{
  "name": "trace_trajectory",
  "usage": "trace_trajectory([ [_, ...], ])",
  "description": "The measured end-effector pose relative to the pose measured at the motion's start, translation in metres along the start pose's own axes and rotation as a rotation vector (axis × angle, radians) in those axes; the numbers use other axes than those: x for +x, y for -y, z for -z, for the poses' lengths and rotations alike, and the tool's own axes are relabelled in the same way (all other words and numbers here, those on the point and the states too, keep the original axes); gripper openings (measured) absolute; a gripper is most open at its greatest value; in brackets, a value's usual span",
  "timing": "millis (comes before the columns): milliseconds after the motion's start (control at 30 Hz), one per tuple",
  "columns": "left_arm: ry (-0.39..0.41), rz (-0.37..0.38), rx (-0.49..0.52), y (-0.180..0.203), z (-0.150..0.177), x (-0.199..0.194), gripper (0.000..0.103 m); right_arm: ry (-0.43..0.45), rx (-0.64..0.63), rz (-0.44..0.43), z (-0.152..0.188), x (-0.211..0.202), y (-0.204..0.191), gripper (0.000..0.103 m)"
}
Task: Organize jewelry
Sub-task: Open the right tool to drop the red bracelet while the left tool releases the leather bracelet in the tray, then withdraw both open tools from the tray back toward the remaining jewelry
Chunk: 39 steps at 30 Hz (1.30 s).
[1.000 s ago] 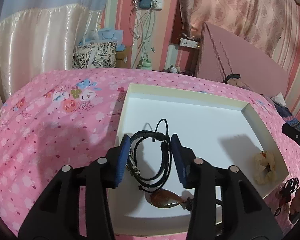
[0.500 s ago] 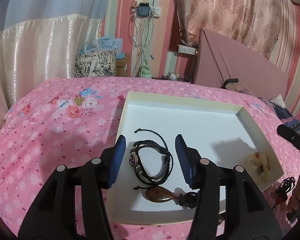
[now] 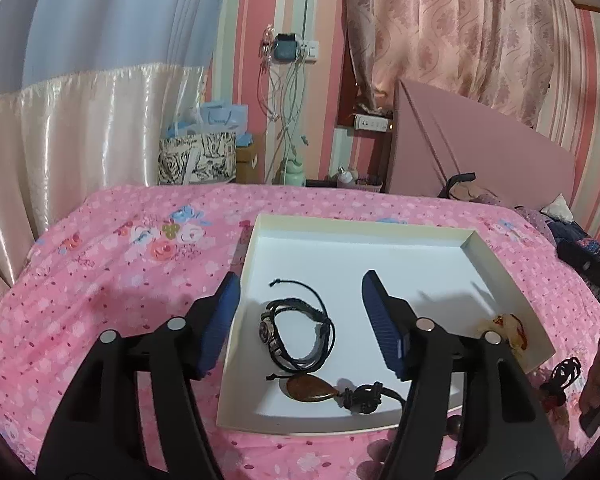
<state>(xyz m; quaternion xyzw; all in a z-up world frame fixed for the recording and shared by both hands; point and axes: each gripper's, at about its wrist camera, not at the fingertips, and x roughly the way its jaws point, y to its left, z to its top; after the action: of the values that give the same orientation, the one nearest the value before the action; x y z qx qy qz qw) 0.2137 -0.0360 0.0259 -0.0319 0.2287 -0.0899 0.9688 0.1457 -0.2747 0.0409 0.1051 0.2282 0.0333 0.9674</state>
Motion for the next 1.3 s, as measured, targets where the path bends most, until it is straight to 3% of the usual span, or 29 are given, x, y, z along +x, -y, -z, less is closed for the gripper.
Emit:
trace_trajectory([
  [167, 0.019, -0.016, -0.012, -0.006, -0.002, -0.006, 0.068, -0.009, 0.027, 0.0, -0.002, -0.02, 0.013, 0.078],
  [367, 0.01, -0.067, -0.065, -0.031, -0.001, 0.002, 0.069, -0.027, -0.045, -0.011, 0.033, -0.06, 0.008, 0.077],
  [400, 0.007, -0.068, -0.09, -0.038, -0.002, 0.002, 0.069, -0.037, -0.053, -0.028, 0.042, -0.066, 0.005, 0.076],
  [533, 0.023, -0.052, -0.164, -0.055, -0.005, -0.005, 0.069, -0.062, -0.067, -0.043, 0.07, -0.079, -0.006, 0.045],
  [667, 0.048, -0.045, -0.152, -0.054, -0.012, -0.023, 0.069, -0.066, -0.045, -0.037, 0.089, -0.081, -0.009, 0.044],
  [733, 0.102, -0.047, -0.136, -0.05, -0.017, -0.039, 0.075, -0.064, -0.076, -0.013, 0.093, -0.081, -0.014, 0.039],
  [800, 0.105, -0.076, -0.113, -0.048, -0.018, -0.052, 0.076, -0.051, -0.109, -0.007, 0.094, -0.083, -0.02, 0.039],
  [967, 0.096, -0.103, -0.054, -0.05, 0.01, -0.096, 0.078, -0.069, -0.147, -0.038, 0.096, -0.081, -0.026, 0.036],
  [1100, 0.046, -0.132, -0.011, -0.057, 0.054, -0.1, 0.08, -0.087, -0.159, -0.038, 0.096, -0.077, -0.03, 0.036],
  [1167, 0.026, -0.112, -0.048, -0.066, 0.082, -0.09, 0.081, -0.094, -0.161, -0.06, 0.096, -0.077, -0.03, 0.035],
  [1200, -0.028, -0.115, -0.075, -0.071, 0.086, -0.082, 0.078, -0.102, -0.153, -0.068, 0.097, -0.075, -0.028, 0.031],
  [1300, 0.031, -0.117, -0.183, -0.091, 0.084, -0.091, 0.078, -0.136, -0.123, -0.085, 0.096, -0.07, -0.024, 0.027],
])
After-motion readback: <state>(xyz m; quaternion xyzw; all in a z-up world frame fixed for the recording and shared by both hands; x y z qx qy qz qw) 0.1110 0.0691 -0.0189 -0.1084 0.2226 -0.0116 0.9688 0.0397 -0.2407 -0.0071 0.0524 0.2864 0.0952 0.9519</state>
